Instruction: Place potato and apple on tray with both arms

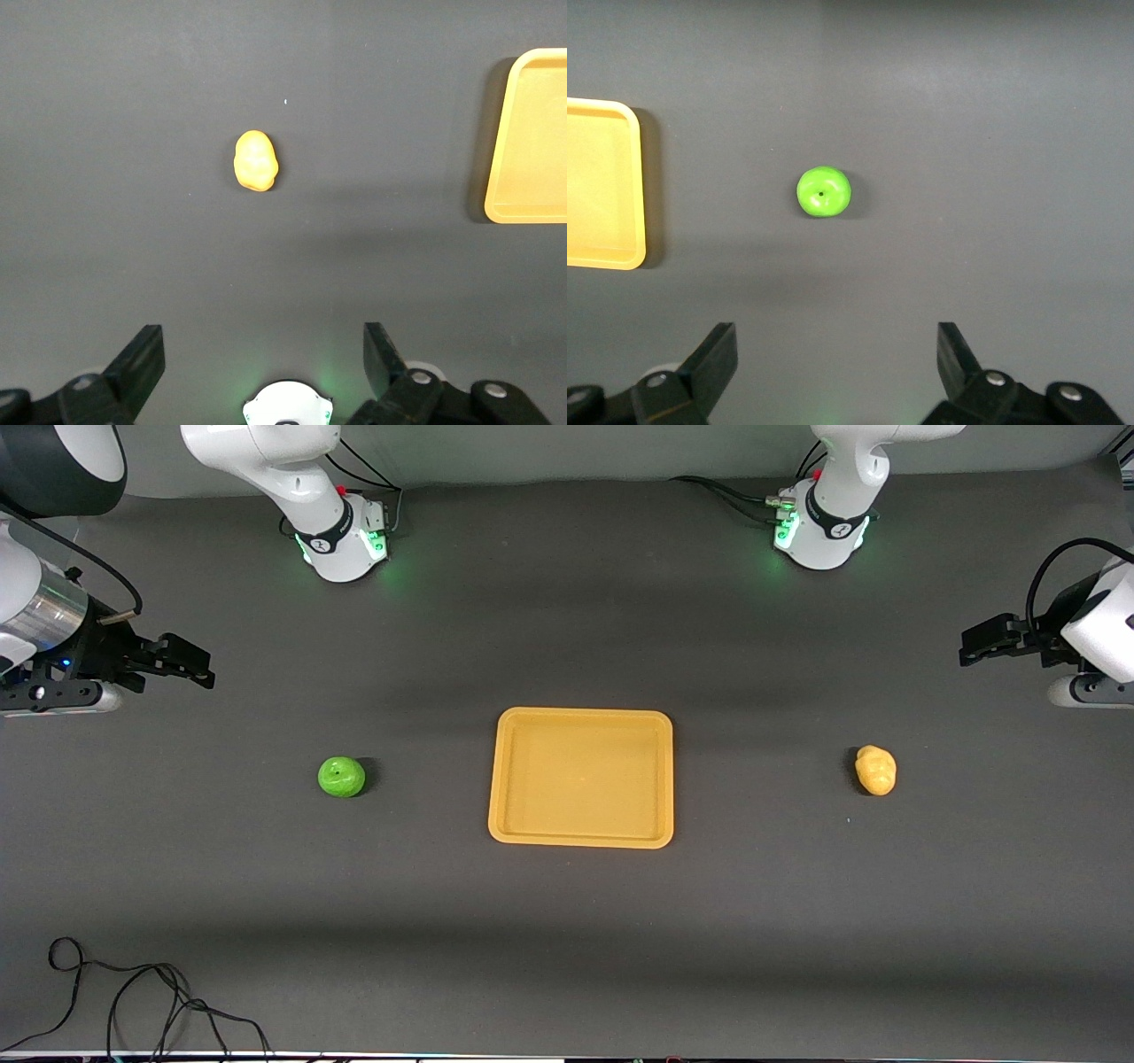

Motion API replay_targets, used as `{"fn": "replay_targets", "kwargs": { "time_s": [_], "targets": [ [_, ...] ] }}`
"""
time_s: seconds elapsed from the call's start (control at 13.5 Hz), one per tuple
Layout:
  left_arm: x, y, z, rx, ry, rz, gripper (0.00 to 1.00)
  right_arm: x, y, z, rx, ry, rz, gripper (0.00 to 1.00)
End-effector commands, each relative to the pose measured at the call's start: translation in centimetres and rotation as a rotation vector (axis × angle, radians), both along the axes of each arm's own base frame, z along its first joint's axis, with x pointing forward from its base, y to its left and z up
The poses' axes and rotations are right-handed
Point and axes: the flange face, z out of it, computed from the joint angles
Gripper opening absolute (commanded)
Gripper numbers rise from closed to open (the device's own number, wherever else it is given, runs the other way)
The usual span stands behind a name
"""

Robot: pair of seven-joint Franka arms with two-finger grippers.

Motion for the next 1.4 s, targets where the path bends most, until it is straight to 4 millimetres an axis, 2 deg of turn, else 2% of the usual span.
{"fn": "replay_targets", "kwargs": {
  "time_s": [0.0,0.3,0.52,0.59,0.81,0.96,1.26,1.33],
  "targets": [
    [0.2,-0.1,-0.2,0.001,0.005,-0.014,1.0,0.6,0.4,1.2,0.008,-0.012,-0.012,1.0],
    [0.7,-0.2,-0.2,0.003,-0.033,-0.017,1.0,3.0,1.0,0.6,-0.002,-0.013,-0.001,1.0],
    [1.2,0.8,0.0,-0.003,-0.064,0.001,1.0,3.7,0.2,0.4,-0.001,-0.013,-0.02,1.0],
    [1.4,2.2,-0.6,0.003,-0.062,0.024,1.0,3.8,0.2,0.3,-0.001,-0.012,-0.02,1.0],
    [1.8,4.2,-3.3,0.002,-0.063,0.017,1.0,3.8,0.5,0.3,-0.004,-0.015,-0.01,1.0],
    [2.2,4.5,-6.8,0.002,-0.07,0.021,1.0,3.8,0.3,0.3,-0.002,-0.013,-0.017,1.0],
    [1.4,4.2,-17.4,0.017,-0.092,0.006,1.0,3.8,0.3,0.4,-0.001,-0.015,-0.02,1.0],
    [1.3,4.2,-19.5,0.023,-0.107,0.001,1.0,3.8,0.3,0.3,-0.001,-0.013,-0.018,1.0]
  ]
}}
